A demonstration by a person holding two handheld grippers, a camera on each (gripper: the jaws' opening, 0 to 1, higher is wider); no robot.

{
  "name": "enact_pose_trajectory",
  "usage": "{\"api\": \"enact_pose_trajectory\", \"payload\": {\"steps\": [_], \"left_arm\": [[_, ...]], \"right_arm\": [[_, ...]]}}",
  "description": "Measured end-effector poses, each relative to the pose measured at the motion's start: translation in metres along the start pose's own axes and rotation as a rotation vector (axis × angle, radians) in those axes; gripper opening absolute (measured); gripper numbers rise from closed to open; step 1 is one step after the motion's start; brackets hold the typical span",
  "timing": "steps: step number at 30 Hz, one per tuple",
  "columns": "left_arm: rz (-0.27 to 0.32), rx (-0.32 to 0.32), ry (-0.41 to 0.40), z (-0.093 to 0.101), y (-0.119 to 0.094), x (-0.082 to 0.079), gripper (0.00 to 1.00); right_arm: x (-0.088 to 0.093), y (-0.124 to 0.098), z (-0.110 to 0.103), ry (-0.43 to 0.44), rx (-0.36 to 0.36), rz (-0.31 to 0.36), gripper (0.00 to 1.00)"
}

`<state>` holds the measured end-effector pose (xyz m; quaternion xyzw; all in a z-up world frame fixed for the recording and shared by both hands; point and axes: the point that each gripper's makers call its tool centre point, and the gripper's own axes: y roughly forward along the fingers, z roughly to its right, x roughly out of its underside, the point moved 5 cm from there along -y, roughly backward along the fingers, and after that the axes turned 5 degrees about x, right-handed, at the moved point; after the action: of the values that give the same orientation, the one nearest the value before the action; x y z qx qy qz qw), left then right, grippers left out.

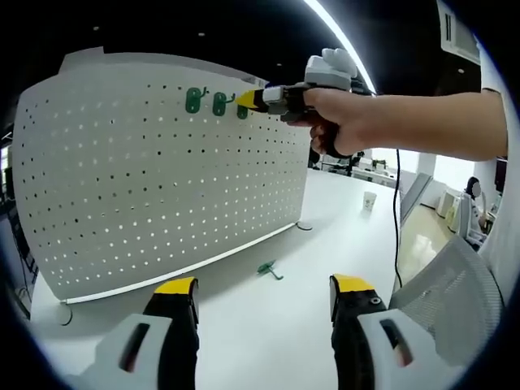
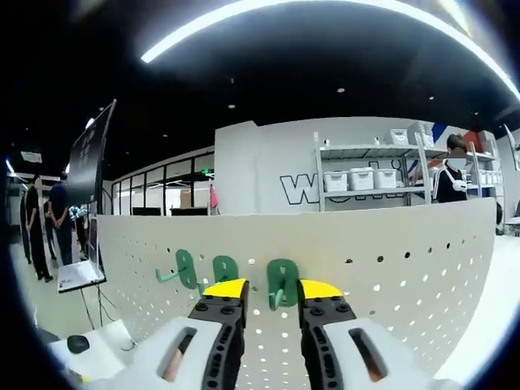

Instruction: Insert the hook assembly into the mounting plate slot until the hook locks in place.

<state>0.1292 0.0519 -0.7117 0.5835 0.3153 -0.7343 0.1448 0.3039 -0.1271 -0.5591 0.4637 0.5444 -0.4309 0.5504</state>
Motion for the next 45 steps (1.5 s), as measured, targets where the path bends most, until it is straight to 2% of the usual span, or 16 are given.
{"api": "enact_pose_trajectory", "payload": {"steps": [4,8,11,17,19,21,30,37,45], "left_arm": [[0.004,-0.004,-0.004,-0.002,0.0,0.0,0.67],[0.003,-0.002,-0.006,-0.001,0.0,0.001,0.67],[0.0,0.001,-0.009,0.0,0.001,0.002,0.67],[0.003,0.001,-0.011,-0.001,0.001,0.002,0.67],[0.003,0.001,-0.011,-0.001,0.001,0.002,0.67],[0.005,0.002,-0.012,-0.001,0.001,0.002,0.67],[0.006,0.0,-0.013,-0.002,0.0,0.002,0.67],[0.007,0.002,-0.013,-0.001,0.0,0.002,0.67],[0.012,0.0,-0.021,-0.003,0.0,0.001,0.67]], "right_arm": [[0.006,-0.004,0.0,0.009,-0.022,-0.02,0.39],[0.006,-0.01,-0.002,0.002,-0.064,0.002,0.41],[0.009,-0.011,-0.001,-0.013,-0.076,-0.014,0.45],[0.005,-0.017,-0.008,0.007,-0.126,0.023,0.52],[0.006,-0.016,-0.009,-0.009,-0.135,0.019,0.52],[0.004,-0.016,-0.014,0.018,-0.162,0.029,0.53],[0.004,-0.018,-0.013,0.008,-0.167,0.033,0.53],[0.007,-0.029,-0.013,-0.014,-0.21,0.038,0.53],[0.014,-0.047,-0.014,0.008,-0.255,0.046,0.56]]}}
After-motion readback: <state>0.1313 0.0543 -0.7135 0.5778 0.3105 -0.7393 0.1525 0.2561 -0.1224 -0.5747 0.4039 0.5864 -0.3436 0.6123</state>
